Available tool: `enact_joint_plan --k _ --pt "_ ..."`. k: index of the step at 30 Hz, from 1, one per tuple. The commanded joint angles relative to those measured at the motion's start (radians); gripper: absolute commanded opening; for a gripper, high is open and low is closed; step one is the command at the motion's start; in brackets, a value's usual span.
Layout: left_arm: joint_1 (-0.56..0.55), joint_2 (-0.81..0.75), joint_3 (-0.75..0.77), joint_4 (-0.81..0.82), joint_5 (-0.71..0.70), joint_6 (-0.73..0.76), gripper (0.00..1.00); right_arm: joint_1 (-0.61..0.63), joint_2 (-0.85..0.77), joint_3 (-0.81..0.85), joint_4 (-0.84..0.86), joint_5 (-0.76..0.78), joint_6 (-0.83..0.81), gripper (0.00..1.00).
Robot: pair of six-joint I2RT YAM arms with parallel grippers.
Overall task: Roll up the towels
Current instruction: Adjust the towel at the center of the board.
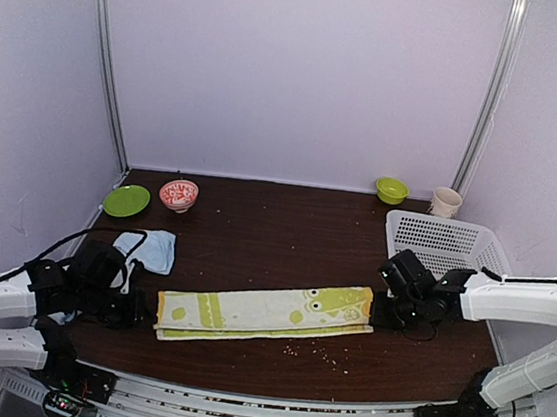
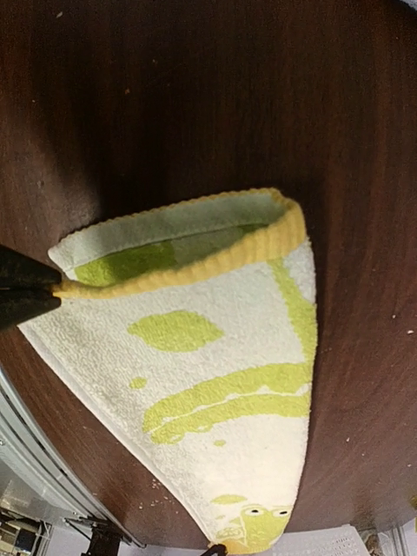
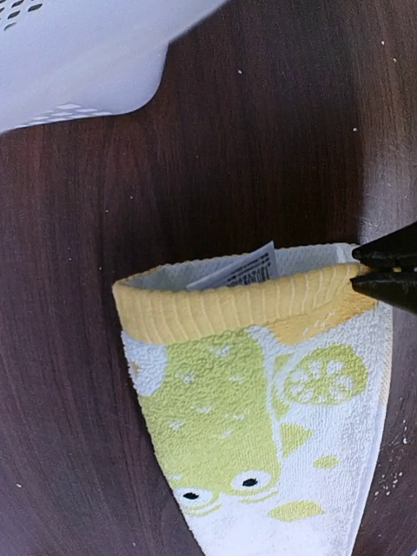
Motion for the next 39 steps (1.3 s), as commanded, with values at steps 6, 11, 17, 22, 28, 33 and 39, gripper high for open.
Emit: enact_joint_plan --k 6,11,17,22,28,33,39 --pt "-0.003 0.054 -0.056 0.096 0.005 -0.02 0.0 -0.005 0.054 -0.042 0.045 -0.019 -0.008 0.0" --pt "-0.004 0.102 -0.058 0.117 -0.003 -0.019 0.0 0.006 0.073 -0.048 0.064 -0.033 -0.002 0.0" --pt "-0.003 0.088 -0.038 0.068 0.002 0.004 0.33 0.01 0.056 -0.045 0.041 -0.054 -0.017 0.33" --pt "-0.004 -0.023 0.055 -0.123 -0.026 0.058 0.81 0.01 -0.012 0.021 -0.06 -0.034 -0.069 0.59" --pt "-0.002 0.022 0.186 -0.072 -0.085 0.095 0.77 0.011 -0.006 0.113 -0.007 -0.012 -0.096 0.52" --pt "-0.002 0.357 0.277 0.148 -0.05 0.121 0.36 0.015 0.106 0.18 0.121 -0.028 -0.059 0.39" --pt "0.013 0.628 0.302 0.247 -0.03 0.129 0.0 -0.006 0.219 0.218 0.156 0.013 -0.013 0.34"
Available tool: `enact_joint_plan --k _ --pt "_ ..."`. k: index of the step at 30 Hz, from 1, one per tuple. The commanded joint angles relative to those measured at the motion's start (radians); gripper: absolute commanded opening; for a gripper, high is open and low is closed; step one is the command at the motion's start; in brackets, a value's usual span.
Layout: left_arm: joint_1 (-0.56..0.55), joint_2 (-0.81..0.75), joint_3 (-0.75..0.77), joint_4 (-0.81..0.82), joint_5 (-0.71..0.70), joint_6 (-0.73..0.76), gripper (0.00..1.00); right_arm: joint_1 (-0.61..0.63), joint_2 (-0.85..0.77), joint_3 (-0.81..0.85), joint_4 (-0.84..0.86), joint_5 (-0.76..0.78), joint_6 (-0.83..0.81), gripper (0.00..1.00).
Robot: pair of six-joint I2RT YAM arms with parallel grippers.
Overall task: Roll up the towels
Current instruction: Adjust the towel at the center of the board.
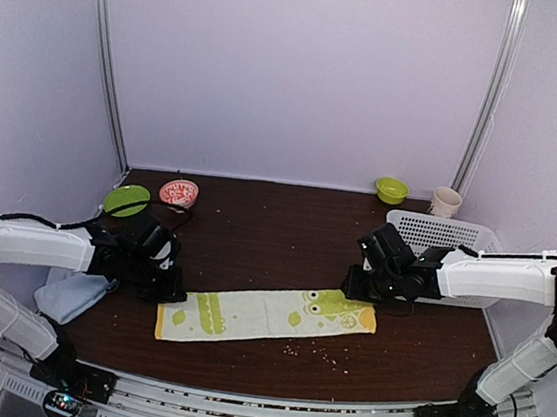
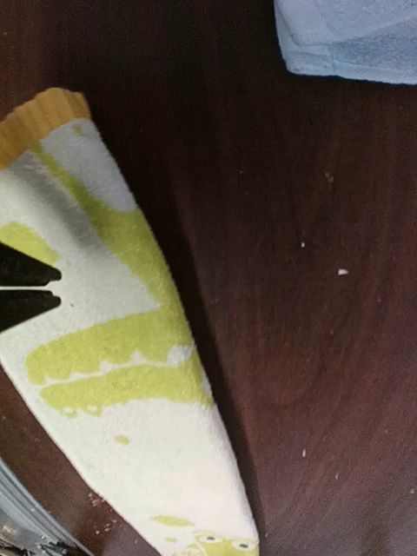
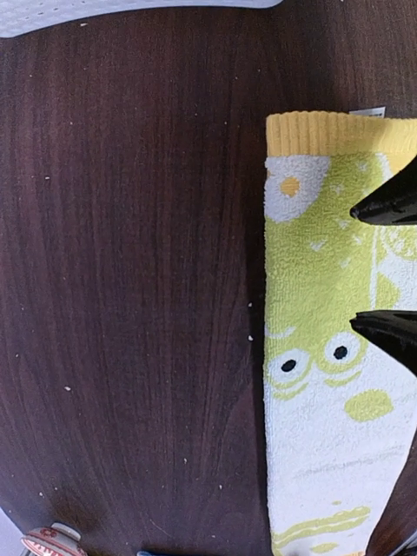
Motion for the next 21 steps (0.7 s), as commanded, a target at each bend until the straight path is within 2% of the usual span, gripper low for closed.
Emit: enact_joint_plan --k 1,5,12,16,21 --pt "0.024 0.112 -0.005 0.109 0.001 0.007 0.0 -0.023 0.052 0.01 0.046 0.049 0.048 0.34" --pt "0.059 0.14 -0.077 0.16 -0.001 -0.016 0.0 -0.052 0.108 0.009 0.055 0.016 0.054 0.31" --pt "0.063 0.172 -0.096 0.153 -0.025 0.004 0.0 -0.109 0.219 0.023 0.052 -0.004 0.081 0.26" --pt "0.07 0.193 -0.068 0.113 -0.06 0.035 0.0 -0.122 0.238 0.026 0.034 0.016 0.082 0.28" --pt "0.12 0.233 -0.011 0.081 -0.069 0.092 0.0 -0.117 0.185 -0.011 0.025 0.023 0.078 0.33"
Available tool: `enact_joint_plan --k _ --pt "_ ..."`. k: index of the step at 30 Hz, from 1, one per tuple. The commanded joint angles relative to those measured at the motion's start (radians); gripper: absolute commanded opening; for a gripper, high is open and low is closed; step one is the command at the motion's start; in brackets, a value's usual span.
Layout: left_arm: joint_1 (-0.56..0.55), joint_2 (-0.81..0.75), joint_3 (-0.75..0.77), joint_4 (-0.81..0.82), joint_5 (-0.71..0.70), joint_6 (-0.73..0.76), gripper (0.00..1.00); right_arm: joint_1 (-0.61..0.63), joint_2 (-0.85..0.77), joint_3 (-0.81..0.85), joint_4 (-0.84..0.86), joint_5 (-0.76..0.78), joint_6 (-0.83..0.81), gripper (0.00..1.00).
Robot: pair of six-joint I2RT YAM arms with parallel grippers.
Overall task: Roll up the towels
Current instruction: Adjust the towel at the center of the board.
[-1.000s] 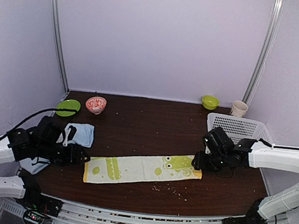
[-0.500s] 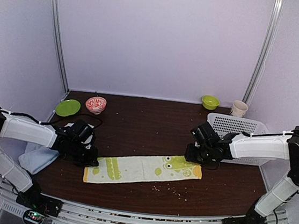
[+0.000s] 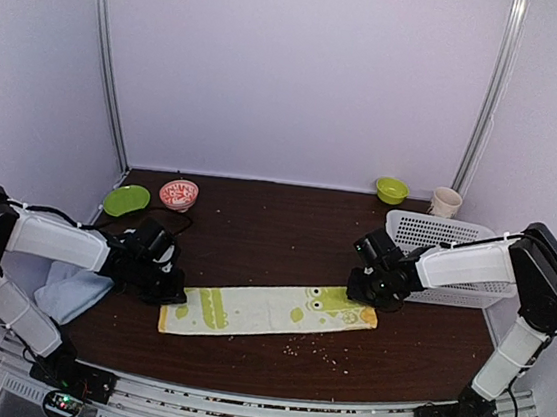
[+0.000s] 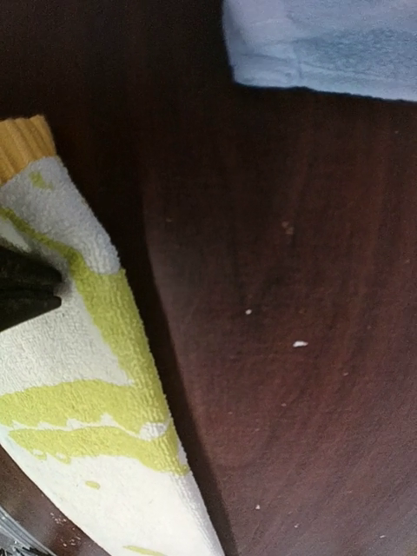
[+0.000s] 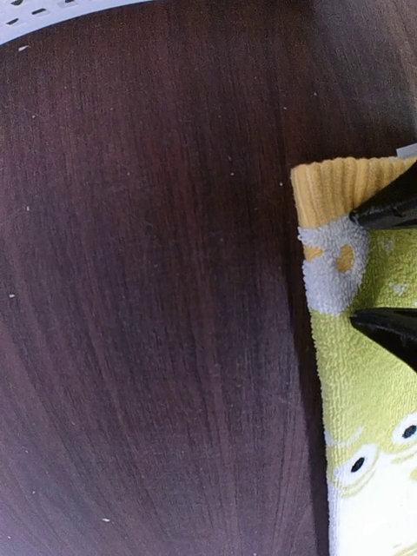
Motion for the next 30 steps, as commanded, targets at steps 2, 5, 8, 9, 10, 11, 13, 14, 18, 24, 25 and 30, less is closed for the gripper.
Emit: enact_joint_plan --k 2,5,8,9,10,11,13,14,18,24,25,30 --pt "0.072 0.09 0.061 -0.091 -0.065 0.089 0.0 0.004 -0.058 -0.065 -0.04 0.031 0.007 0.34" --pt "0.088 0.131 0.121 -0.108 -0.063 0.121 0.0 0.021 -0.104 -0.113 -0.038 0.032 0.016 0.36" --pt "0.087 0.154 0.169 -0.127 -0.046 0.148 0.0 0.035 -0.144 -0.111 -0.068 0.008 0.0 0.44" --pt "0.087 0.15 0.176 -0.127 -0.031 0.156 0.0 0.042 -0.164 -0.098 -0.093 0.01 -0.009 0.47" --pt "0.087 0.137 0.179 -0.128 -0.014 0.161 0.01 0.049 -0.193 -0.087 -0.113 0.021 -0.02 0.49" --pt "0.087 0.115 0.179 -0.13 -0.001 0.167 0.08 0.055 -0.221 -0.078 -0.134 0.03 -0.031 0.51" --pt "0.082 0.074 0.18 -0.148 0.011 0.176 0.21 0.063 -0.271 -0.064 -0.177 0.038 -0.05 0.52" --pt "0.079 0.053 0.18 -0.162 0.014 0.183 0.3 0.068 -0.295 -0.064 -0.184 0.036 -0.055 0.52" --pt "0.047 -0.016 0.167 -0.175 0.021 0.173 0.37 0.104 -0.337 -0.104 -0.173 0.006 -0.036 0.46" --pt "0.014 0.001 0.122 -0.097 0.007 0.141 0.34 0.159 -0.282 -0.174 -0.092 -0.008 0.031 0.4" --pt "0.013 0.012 0.114 -0.084 0.005 0.136 0.32 0.168 -0.266 -0.175 -0.09 -0.007 0.036 0.4" --pt "0.013 0.046 0.06 -0.033 -0.015 0.099 0.18 0.182 -0.212 -0.186 -0.094 0.027 0.062 0.37"
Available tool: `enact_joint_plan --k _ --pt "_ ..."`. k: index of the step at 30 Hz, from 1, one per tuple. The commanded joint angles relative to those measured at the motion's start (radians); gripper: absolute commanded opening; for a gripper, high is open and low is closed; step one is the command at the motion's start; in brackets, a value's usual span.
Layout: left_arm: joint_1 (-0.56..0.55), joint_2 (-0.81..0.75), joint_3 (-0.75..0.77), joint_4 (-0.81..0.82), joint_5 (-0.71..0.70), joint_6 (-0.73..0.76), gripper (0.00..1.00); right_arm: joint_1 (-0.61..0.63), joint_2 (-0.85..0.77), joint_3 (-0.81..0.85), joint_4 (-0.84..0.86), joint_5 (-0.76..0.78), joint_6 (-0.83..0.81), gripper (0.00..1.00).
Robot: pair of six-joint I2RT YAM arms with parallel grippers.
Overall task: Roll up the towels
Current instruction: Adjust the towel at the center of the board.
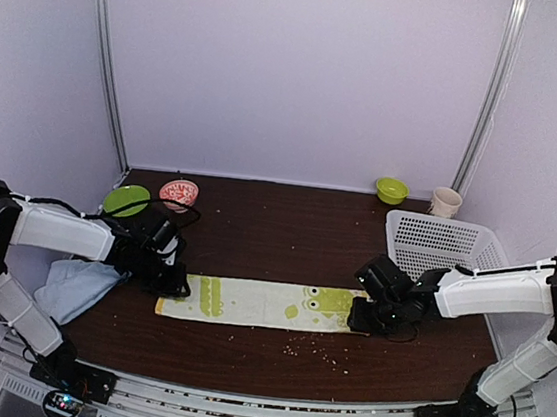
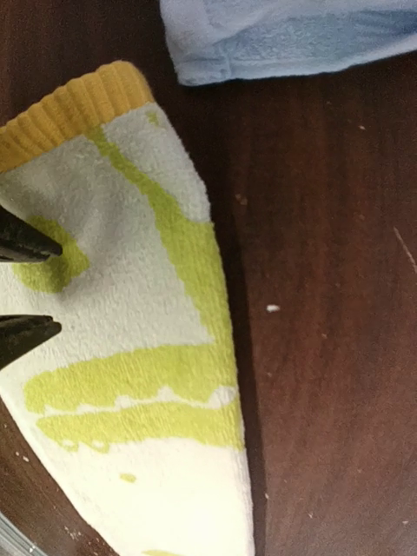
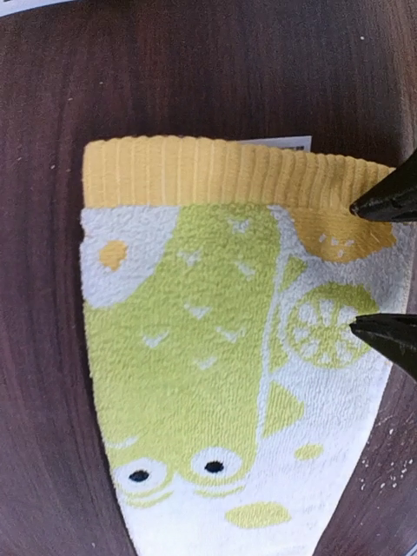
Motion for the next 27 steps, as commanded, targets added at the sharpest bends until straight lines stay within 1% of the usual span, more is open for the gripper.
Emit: enact_joint_plan --k 1,6,12,14,15,18,20,24,27 --pt "-0.001 0.015 -0.067 0.081 -0.022 -0.043 0.15 0.004 0.029 -0.025 0.009 0.057 0.038 0.36" --pt "-0.027 -0.006 -0.169 0.139 -0.005 -0.081 0.0 -0.047 0.044 -0.054 -0.011 0.075 0.014 0.36" --pt "-0.12 -0.007 -0.225 0.197 -0.002 -0.16 0.0 -0.066 0.044 -0.055 -0.039 0.089 -0.004 0.36" --pt "-0.15 -0.008 -0.228 0.206 -0.008 -0.182 0.0 -0.065 0.01 -0.063 -0.037 0.085 0.003 0.39" --pt "-0.159 -0.009 -0.226 0.207 -0.014 -0.191 0.0 -0.064 -0.017 -0.067 -0.04 0.085 0.011 0.43" --pt "-0.168 -0.014 -0.225 0.201 -0.028 -0.201 0.0 -0.063 -0.115 -0.075 -0.07 0.097 0.042 0.5" --pt "-0.168 -0.026 -0.226 0.183 -0.04 -0.202 0.0 -0.064 -0.175 -0.084 -0.087 0.11 0.074 0.53" --pt "-0.168 -0.081 -0.241 0.123 -0.084 -0.203 0.0 -0.064 -0.262 -0.128 -0.084 0.137 0.164 0.55" --pt "-0.168 -0.122 -0.261 0.103 -0.097 -0.203 0.0 -0.071 -0.267 -0.174 -0.049 0.146 0.222 0.55"
